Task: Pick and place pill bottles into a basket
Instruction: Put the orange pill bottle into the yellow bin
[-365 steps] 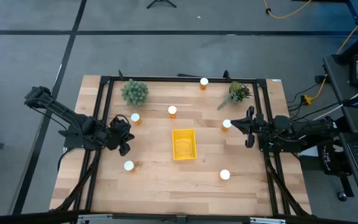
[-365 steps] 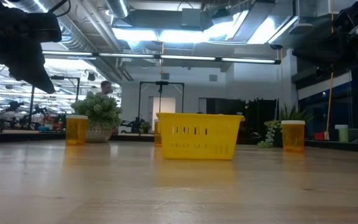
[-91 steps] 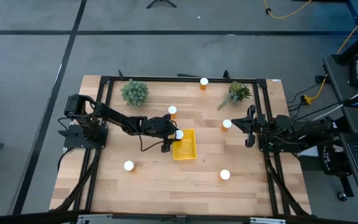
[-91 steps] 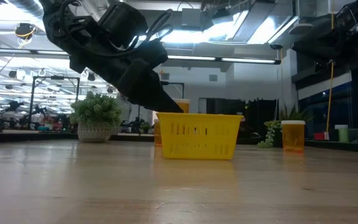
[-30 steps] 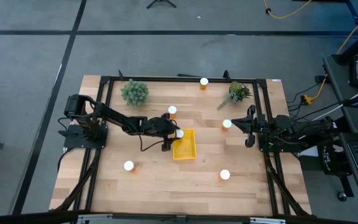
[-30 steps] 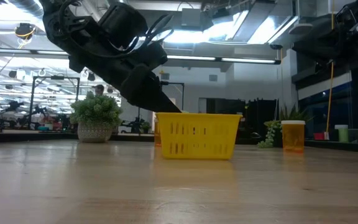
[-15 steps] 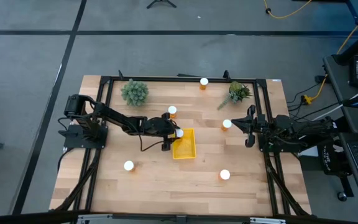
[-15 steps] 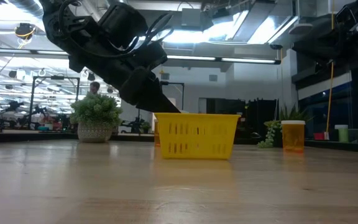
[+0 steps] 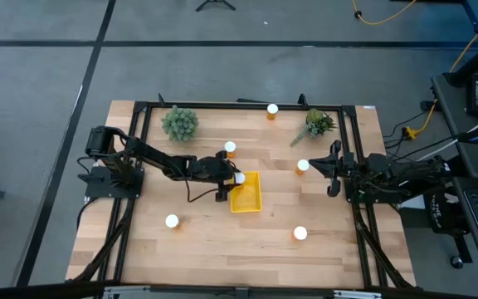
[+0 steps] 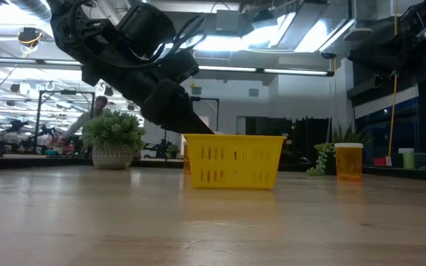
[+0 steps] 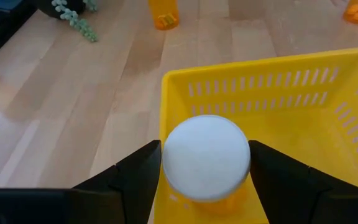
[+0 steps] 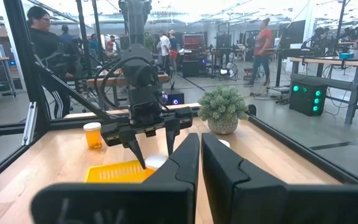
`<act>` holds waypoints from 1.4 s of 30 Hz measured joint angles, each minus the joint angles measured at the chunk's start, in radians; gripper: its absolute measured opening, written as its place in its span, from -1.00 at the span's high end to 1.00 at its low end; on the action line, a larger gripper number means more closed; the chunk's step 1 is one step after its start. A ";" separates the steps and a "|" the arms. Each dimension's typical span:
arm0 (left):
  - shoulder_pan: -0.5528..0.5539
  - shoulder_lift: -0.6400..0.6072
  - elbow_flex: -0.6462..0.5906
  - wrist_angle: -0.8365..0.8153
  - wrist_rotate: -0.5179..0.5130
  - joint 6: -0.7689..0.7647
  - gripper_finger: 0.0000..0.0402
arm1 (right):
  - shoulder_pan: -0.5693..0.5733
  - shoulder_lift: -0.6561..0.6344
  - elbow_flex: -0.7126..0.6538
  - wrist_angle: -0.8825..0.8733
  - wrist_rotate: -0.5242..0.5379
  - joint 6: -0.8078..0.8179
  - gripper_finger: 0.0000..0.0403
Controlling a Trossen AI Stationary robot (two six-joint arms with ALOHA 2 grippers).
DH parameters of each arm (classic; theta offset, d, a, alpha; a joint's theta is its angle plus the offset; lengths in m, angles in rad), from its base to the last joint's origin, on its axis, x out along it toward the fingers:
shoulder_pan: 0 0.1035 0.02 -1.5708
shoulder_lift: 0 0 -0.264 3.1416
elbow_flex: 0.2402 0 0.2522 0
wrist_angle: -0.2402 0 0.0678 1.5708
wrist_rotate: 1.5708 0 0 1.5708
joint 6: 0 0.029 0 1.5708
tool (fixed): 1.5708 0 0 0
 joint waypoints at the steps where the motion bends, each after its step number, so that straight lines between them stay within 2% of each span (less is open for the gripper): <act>1: -0.003 0.000 0.000 0.000 0.000 0.000 -0.16 | 0.000 0.000 0.000 -0.004 0.000 0.000 0.88; 14: -0.010 -0.011 0.000 -0.006 0.003 0.000 -0.15 | 0.000 0.000 0.000 -0.019 0.000 0.003 0.88; 24: -0.010 -0.133 -0.001 -0.109 0.027 -0.008 -0.15 | 0.000 0.000 0.000 -0.027 0.000 0.004 0.88; 32: -0.010 -0.263 -0.001 -0.288 0.027 -0.009 -0.15 | 0.000 0.000 0.000 -0.027 0.000 0.004 0.88; 42: -0.048 -0.495 -0.009 -0.590 0.026 -0.058 -0.10 | 0.000 0.000 0.000 -0.036 0.000 0.003 0.88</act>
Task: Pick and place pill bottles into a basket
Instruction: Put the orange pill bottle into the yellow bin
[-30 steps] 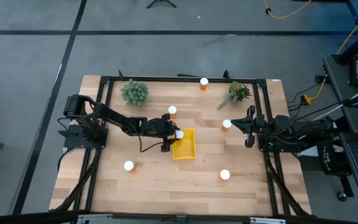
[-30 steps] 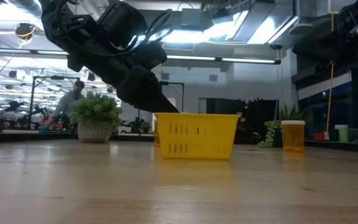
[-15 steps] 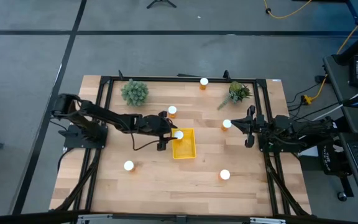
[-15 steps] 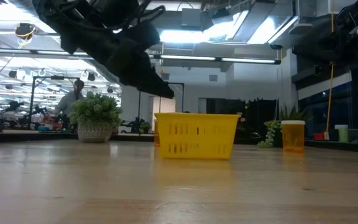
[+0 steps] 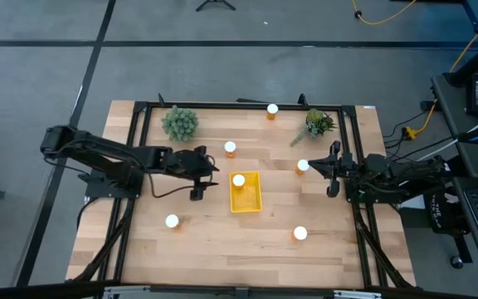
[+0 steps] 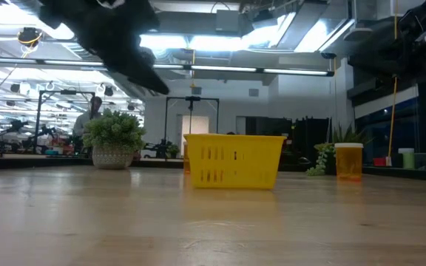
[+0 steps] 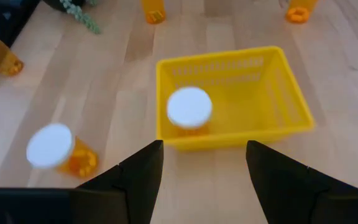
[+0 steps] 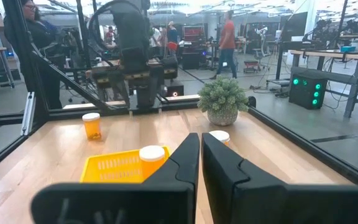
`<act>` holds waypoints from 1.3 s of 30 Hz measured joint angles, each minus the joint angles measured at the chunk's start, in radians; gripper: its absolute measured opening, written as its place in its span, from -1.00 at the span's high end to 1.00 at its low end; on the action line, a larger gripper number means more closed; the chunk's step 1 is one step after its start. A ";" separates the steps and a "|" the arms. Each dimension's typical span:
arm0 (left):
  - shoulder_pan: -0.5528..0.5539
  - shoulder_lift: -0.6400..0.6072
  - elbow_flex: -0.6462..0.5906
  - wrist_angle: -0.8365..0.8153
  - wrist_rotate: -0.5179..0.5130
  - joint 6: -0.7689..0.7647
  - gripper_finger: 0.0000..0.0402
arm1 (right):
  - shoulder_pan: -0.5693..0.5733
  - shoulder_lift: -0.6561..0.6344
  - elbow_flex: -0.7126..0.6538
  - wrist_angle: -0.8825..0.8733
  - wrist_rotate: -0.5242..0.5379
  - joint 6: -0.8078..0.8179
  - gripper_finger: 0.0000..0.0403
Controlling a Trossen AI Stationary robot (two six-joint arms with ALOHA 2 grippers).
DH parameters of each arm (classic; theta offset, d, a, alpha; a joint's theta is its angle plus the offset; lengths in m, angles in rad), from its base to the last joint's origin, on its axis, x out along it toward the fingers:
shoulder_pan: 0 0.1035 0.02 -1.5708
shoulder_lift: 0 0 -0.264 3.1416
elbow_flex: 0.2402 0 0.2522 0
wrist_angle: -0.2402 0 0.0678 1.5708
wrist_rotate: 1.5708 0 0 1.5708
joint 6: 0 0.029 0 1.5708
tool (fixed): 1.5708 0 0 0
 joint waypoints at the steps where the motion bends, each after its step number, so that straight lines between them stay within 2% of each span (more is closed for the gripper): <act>1: -0.006 -0.018 -0.011 -0.004 -0.002 -0.016 -0.07 | 0.000 0.000 0.000 -0.003 0.000 0.000 0.88; 7: -0.051 -0.069 -0.093 0.000 -0.014 -0.097 0.15 | 0.000 0.000 0.000 -0.016 0.000 0.000 0.88; 10: -0.075 -0.068 -0.140 0.055 -0.044 -0.118 0.28 | 0.000 0.000 0.000 -0.016 0.000 0.000 0.88; 15: -0.107 -0.071 -0.228 0.205 -0.045 -0.079 0.51 | 0.000 0.000 0.000 -0.015 0.000 0.002 0.88; 20: -0.110 -0.089 -0.250 0.200 -0.027 -0.067 0.74 | -0.001 0.015 0.000 -0.076 0.050 0.135 0.91; 25: -0.107 -0.119 -0.250 0.201 -0.005 -0.002 0.96 | -0.001 0.106 0.032 -0.092 0.051 0.135 0.98; 30: -0.069 -0.172 -0.250 0.207 -0.004 0.025 0.98 | -0.001 0.218 0.119 -0.146 0.051 0.143 0.98; 35: -0.019 -0.214 -0.250 0.200 -0.006 0.052 0.98 | -0.001 0.333 0.229 -0.227 0.052 0.246 0.98; 39: 0.012 -0.226 -0.250 0.199 -0.005 0.055 0.98 | -0.001 0.423 0.317 -0.304 0.052 0.266 0.97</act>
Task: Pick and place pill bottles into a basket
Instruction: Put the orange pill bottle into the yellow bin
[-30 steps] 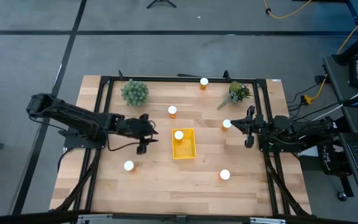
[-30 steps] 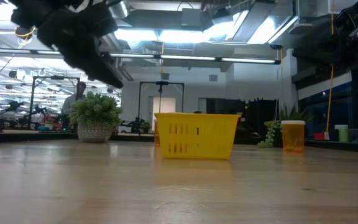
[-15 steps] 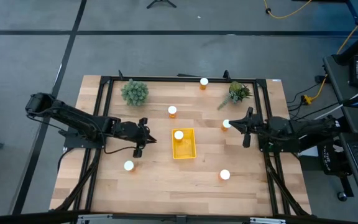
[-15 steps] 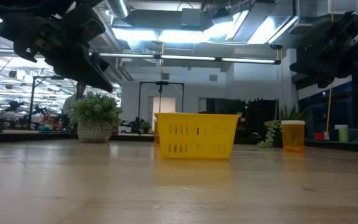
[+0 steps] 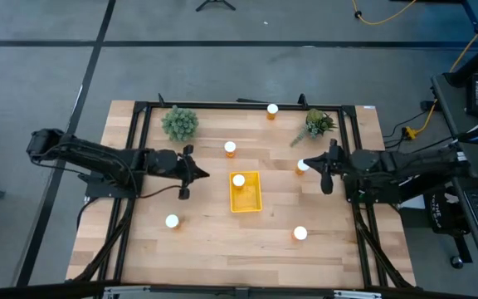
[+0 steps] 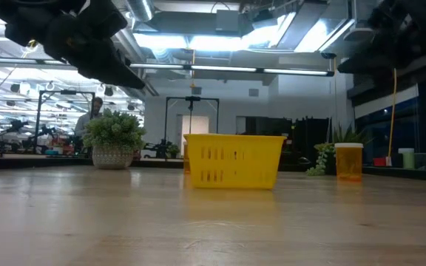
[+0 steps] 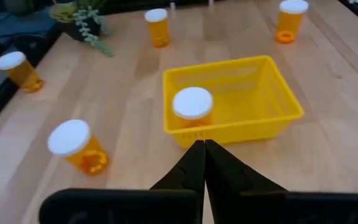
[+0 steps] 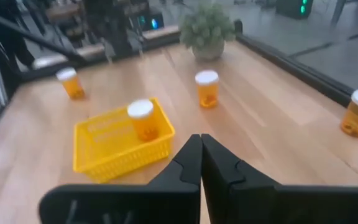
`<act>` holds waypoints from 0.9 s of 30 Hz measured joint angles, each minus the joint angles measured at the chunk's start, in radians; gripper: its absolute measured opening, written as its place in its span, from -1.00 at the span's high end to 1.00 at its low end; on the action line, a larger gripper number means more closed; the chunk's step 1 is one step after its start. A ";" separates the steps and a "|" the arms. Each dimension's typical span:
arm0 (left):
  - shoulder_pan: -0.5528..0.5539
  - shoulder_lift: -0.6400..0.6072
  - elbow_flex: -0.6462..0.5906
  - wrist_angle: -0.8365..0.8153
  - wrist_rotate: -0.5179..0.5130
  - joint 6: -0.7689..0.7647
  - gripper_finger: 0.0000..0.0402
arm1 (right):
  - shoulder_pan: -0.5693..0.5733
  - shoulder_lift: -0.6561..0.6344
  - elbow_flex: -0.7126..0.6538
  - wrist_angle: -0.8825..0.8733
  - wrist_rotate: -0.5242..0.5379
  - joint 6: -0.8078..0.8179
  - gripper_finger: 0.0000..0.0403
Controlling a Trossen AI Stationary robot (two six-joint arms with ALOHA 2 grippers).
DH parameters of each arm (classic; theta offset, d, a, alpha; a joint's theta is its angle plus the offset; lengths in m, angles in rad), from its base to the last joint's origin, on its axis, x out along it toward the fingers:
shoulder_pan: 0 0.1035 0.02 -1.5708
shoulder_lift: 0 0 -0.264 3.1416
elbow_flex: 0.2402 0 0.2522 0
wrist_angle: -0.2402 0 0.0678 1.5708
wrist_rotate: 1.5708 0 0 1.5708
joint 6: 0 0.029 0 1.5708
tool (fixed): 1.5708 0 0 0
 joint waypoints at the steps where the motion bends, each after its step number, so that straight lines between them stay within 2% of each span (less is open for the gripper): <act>1: 0.007 0.000 0.000 0.001 0.000 0.004 0.98 | 0.000 0.022 0.022 -0.026 0.000 0.000 0.97; 5: 0.035 0.000 0.000 0.000 -0.002 0.011 0.98 | 0.000 0.095 0.113 -0.166 0.000 0.006 0.97; 12: 0.087 0.000 0.000 0.000 -0.033 0.012 0.98 | 0.000 0.174 0.233 -0.437 0.000 0.146 0.97; 22: 0.115 0.000 0.000 -0.007 -0.024 0.045 0.98 | 0.000 0.203 0.237 -0.505 -0.001 0.189 0.96; 27: 0.115 0.000 0.000 -0.008 -0.026 0.082 0.98 | 0.000 0.205 0.237 -0.516 -0.003 0.265 0.96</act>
